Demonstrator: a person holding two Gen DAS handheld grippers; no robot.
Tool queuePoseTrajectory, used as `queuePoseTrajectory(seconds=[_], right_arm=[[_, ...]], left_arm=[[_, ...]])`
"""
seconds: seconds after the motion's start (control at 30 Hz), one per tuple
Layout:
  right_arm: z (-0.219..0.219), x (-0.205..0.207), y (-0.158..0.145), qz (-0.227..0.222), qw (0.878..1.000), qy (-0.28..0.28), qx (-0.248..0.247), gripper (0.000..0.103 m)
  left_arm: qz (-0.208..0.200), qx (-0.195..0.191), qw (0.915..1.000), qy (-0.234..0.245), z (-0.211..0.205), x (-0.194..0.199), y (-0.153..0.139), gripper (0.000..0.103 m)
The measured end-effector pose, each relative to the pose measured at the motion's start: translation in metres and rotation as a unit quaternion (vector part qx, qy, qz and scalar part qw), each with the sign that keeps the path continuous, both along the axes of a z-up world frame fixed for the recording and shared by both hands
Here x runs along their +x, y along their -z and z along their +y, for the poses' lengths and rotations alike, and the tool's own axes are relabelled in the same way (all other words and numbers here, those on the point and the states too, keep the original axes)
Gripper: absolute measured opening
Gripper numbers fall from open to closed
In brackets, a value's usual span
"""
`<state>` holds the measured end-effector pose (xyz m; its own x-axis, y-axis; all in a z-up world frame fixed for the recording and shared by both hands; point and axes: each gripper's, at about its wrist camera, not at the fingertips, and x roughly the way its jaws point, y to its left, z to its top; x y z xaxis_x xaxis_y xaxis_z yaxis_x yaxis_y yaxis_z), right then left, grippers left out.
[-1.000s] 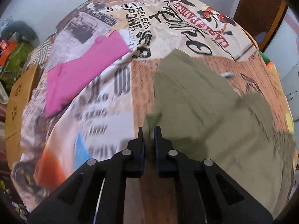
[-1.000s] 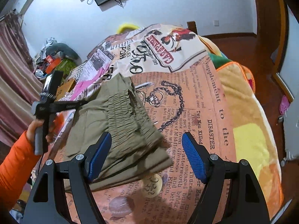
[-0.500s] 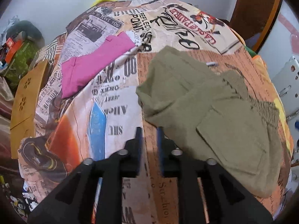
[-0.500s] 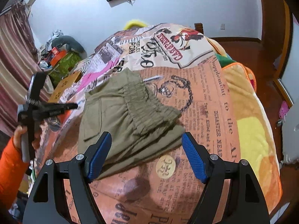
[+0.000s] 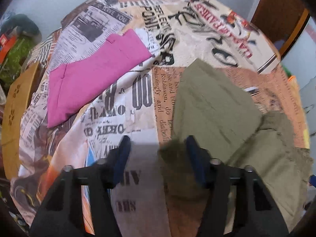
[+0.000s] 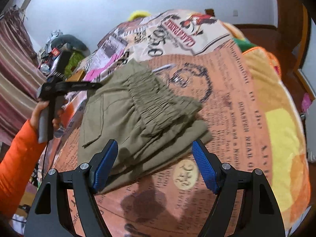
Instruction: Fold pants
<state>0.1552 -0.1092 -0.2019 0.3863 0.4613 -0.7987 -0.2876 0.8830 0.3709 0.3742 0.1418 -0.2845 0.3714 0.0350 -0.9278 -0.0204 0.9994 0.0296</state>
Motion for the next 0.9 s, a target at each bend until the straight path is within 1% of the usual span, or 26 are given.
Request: queuePoseTrajectory(seconds=[0.03, 0.1, 0.13, 0.2, 0.3, 0.33, 0.4, 0.5, 0.57, 0.67, 0.7, 0.73, 0.83, 0.9], right_arm=[[0.004, 0.000, 0.003, 0.004, 1.000, -0.005, -0.001, 0.075], [0.014, 0.001, 0.012, 0.014, 1.000, -0.018, -0.003, 0.075], [0.016, 0.002, 0.016, 0.015, 1.000, -0.020, -0.007, 0.076], [0.019, 0.003, 0.022, 0.014, 0.999, -0.026, -0.012, 0.077], [0.017, 0.005, 0.024, 0.012, 0.999, -0.035, -0.016, 0.077], [0.016, 0.007, 0.025, 0.012, 0.999, -0.037, -0.018, 0.075], [0.015, 0.011, 0.026, 0.011, 0.999, -0.045, -0.025, 0.075], [0.012, 0.018, 0.028, 0.004, 0.998, -0.049, -0.042, 0.074], [0.008, 0.023, 0.027, 0.000, 0.998, -0.046, -0.050, 0.074], [-0.001, 0.031, 0.021, -0.018, 0.997, -0.022, -0.072, 0.074], [-0.004, 0.032, 0.017, -0.022, 0.997, -0.015, -0.073, 0.074], [-0.006, 0.033, 0.013, -0.023, 0.997, -0.009, -0.069, 0.074], [-0.016, 0.030, -0.001, -0.029, 0.999, 0.003, -0.043, 0.074], [-0.018, 0.024, -0.009, -0.035, 0.999, 0.003, -0.033, 0.074]], left_arm=[[0.010, 0.009, 0.9999, 0.003, -0.001, 0.004, 0.007, 0.031], [0.016, 0.003, 0.9999, 0.004, -0.001, 0.008, 0.014, 0.023], [0.012, 0.006, 0.9999, 0.005, -0.001, 0.008, 0.015, 0.017], [0.008, 0.014, 0.9998, 0.008, -0.002, 0.007, 0.015, 0.008], [0.004, 0.012, 0.9999, 0.005, 0.002, 0.000, 0.014, 0.006], [0.001, 0.013, 0.9999, 0.005, 0.004, -0.004, 0.013, 0.006], [-0.004, 0.015, 0.9999, 0.003, 0.008, -0.014, 0.010, 0.004], [-0.011, 0.012, 0.9999, -0.004, 0.016, -0.034, 0.002, 0.002], [-0.007, 0.008, 0.9999, -0.009, 0.021, -0.052, -0.002, 0.002], [-0.006, 0.023, 0.9996, -0.014, 0.022, -0.081, -0.002, 0.002], [-0.009, 0.034, 0.9993, -0.016, 0.021, -0.092, -0.002, 0.002], [-0.010, 0.046, 0.9987, -0.019, 0.020, -0.103, -0.002, 0.002], [-0.012, 0.028, 0.9989, -0.036, 0.025, -0.126, -0.004, 0.002], [-0.012, 0.026, 0.9986, -0.043, 0.027, -0.135, -0.008, 0.002]])
